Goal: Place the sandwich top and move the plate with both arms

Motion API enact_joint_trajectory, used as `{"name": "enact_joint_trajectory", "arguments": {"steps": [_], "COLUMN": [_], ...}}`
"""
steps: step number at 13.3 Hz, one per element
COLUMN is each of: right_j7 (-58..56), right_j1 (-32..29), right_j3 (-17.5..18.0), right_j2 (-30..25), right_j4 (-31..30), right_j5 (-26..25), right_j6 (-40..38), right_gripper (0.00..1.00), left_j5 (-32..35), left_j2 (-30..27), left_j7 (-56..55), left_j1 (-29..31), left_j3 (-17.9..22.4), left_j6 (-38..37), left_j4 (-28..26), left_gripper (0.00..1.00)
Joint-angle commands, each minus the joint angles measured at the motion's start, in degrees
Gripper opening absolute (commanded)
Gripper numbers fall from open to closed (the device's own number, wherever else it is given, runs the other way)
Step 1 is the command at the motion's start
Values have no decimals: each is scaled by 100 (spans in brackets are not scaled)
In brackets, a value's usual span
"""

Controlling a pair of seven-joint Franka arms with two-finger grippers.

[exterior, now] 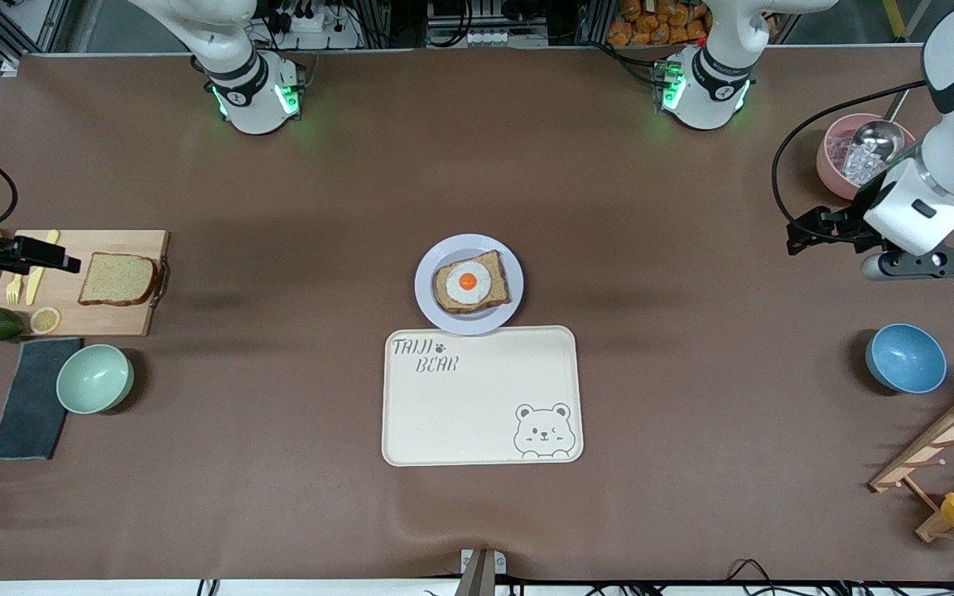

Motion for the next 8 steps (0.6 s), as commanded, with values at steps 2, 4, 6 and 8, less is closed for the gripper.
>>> {"name": "enact_joint_trajectory", "arguments": {"steps": [2, 4, 6, 8], "right_j7": [-383, -418, -418, -453], "right_j1": [-345, -591, -723, -864], "right_j3": [72, 72, 72, 72], "right_j2": [175, 429, 623, 790], "right_j4": [-469, -460, -469, -469], "right_j5": [114, 149, 149, 149], "right_j6": [520, 546, 625, 783], "right_gripper": [100, 100, 100, 99], "left_j5": [-169, -169, -169, -169], "left_j2": [149, 105, 18, -27], "left_j7": [-54, -54, -19, -2], "left_j1": [-31, -22, -14, 30], "left_j3": [-41, -41, -41, -33], "left_j6": [188, 170, 118, -75], "left_j4": [-26, -26, 35, 44], "left_gripper": [100, 100, 100, 100]}}
